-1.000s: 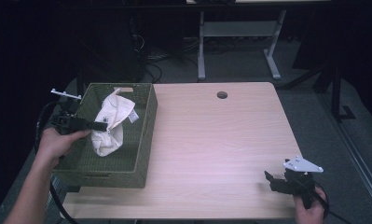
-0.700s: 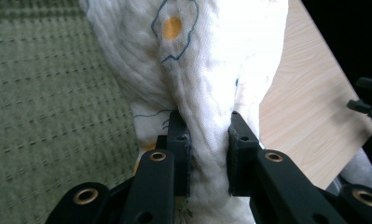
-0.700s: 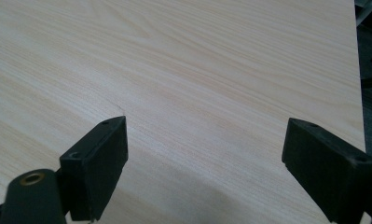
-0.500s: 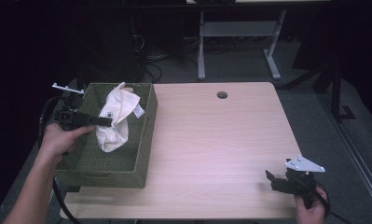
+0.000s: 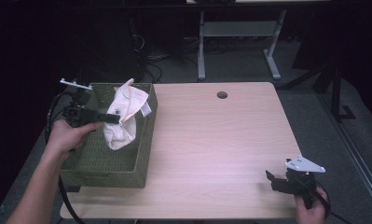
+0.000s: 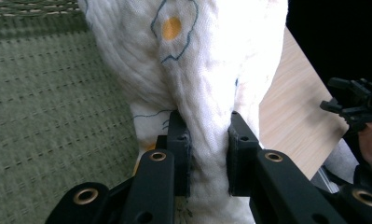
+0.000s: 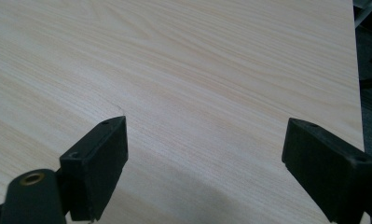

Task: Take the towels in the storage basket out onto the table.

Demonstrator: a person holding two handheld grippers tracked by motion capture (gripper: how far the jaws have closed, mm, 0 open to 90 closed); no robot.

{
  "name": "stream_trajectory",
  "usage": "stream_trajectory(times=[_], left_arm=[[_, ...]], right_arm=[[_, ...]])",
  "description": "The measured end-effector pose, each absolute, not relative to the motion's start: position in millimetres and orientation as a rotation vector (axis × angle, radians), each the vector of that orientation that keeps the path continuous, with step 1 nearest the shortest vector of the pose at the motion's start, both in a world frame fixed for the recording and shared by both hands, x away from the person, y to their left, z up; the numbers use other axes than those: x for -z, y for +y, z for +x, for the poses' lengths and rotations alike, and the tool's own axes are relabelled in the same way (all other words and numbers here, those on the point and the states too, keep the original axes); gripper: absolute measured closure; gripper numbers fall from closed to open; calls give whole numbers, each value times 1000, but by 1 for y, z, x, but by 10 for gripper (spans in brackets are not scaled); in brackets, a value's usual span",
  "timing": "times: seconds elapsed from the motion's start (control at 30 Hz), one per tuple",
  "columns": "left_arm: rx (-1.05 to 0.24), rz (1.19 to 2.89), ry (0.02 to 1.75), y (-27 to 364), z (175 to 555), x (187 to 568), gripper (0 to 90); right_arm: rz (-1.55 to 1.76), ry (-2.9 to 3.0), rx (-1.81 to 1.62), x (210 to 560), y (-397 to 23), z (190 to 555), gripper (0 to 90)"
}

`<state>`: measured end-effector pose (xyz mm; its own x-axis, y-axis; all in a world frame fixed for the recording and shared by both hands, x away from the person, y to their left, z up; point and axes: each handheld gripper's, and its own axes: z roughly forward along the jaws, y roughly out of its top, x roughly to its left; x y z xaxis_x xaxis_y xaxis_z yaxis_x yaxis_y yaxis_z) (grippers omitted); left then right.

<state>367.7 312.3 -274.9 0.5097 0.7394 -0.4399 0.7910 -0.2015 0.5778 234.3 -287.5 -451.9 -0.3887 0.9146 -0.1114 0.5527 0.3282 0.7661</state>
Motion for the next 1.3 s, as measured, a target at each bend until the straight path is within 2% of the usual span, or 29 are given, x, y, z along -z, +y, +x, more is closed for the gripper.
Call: stream_trajectory(times=[1.3], left_arm=[[146,2024,1152,247,381,276,747]], right_arm=[[1283,2057,-884,450,-290,233,139]])
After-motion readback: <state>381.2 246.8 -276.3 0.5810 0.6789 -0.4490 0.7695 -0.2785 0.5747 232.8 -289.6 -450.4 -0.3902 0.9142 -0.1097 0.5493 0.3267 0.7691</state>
